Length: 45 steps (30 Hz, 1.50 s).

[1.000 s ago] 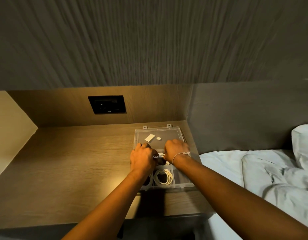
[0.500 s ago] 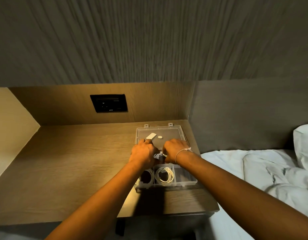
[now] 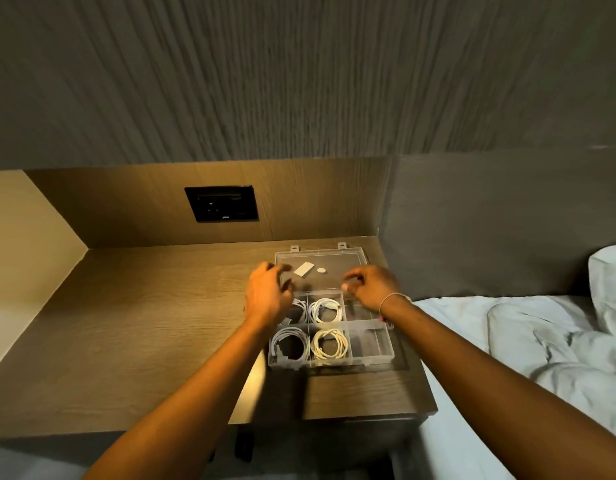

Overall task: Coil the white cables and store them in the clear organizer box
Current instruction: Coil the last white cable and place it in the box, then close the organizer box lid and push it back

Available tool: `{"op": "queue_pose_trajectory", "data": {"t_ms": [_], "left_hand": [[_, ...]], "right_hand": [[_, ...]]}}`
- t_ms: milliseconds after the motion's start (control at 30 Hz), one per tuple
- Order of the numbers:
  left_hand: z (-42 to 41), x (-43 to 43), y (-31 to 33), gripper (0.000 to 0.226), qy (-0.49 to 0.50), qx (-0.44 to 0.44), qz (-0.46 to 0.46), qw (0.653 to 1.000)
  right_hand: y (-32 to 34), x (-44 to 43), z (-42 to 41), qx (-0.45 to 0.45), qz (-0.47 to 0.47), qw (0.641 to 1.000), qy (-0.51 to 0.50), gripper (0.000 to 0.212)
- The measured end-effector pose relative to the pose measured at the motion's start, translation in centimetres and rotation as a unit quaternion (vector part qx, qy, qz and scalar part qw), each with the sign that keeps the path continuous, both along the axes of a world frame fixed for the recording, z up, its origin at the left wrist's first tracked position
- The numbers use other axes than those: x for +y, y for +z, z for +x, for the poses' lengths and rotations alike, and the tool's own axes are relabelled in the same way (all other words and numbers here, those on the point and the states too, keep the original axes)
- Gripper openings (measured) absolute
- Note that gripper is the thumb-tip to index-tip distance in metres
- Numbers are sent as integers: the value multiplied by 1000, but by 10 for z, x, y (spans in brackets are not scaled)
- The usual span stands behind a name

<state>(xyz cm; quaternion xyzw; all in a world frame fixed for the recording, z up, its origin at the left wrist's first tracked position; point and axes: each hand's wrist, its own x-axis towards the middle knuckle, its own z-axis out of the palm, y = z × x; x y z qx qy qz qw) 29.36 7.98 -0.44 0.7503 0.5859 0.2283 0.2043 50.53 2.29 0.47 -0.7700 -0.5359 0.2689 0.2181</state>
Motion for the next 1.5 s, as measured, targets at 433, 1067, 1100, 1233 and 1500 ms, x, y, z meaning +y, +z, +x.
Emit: {"op": "queue_pose_trajectory", "data": {"t_ms": [433,1067,1100,1233,1500], "left_hand": [[-18,21,-12,24,128,-196,-275,933],[-36,-12,11,32,149,-409,-266,860],[-35,-12,14,34,151,-415,-269,856],[-37,-16,21,51,146,-438,-299,835],[-50,-34,17,39,77,-390,-287,872]], "right_hand": [[-1,8,20,114,-62,979,-157,24],[5,-39,7,417,99,877,-216,26],[9,-40,4,446,105,861,-221,26],[15,-44,2,500,113,829,-223,39],[-4,-62,2,377,67,918,-108,82]]}}
